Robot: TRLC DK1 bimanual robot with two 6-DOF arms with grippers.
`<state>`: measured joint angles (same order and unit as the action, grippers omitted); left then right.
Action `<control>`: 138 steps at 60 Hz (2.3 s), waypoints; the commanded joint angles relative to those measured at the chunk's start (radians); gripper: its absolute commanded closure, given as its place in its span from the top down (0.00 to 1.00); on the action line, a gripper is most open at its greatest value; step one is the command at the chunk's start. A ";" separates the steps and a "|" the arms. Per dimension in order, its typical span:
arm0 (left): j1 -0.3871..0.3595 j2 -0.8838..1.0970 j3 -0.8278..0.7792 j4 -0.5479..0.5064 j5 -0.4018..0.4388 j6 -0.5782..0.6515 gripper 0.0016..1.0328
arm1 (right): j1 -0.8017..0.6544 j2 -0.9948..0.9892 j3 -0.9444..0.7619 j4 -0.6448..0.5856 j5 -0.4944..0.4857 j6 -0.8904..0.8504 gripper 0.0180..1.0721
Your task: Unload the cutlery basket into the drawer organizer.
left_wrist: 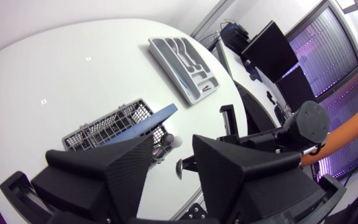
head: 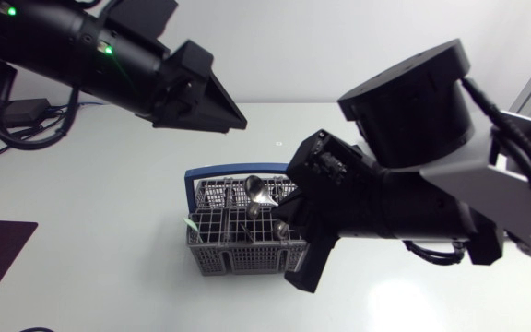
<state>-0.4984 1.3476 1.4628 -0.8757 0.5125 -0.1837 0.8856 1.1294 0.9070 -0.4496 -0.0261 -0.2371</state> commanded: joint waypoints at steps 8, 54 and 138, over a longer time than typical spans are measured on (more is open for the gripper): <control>0.052 -0.045 0.027 -0.011 -0.078 0.047 0.47 | -0.120 -0.074 -0.040 -0.034 -0.024 -0.001 0.06; 0.123 -0.174 -0.119 -0.086 -0.293 0.248 0.47 | -0.881 -0.025 -0.046 -0.078 -0.334 -0.162 0.06; -0.005 -0.366 -0.421 -0.054 -0.525 0.380 0.47 | -1.579 0.731 0.357 -0.337 -0.413 -1.492 0.06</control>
<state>-0.4873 1.0004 1.0733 -0.9268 -0.0006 0.1669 -0.6830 1.8172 1.2377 -0.7815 -0.4564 -1.6493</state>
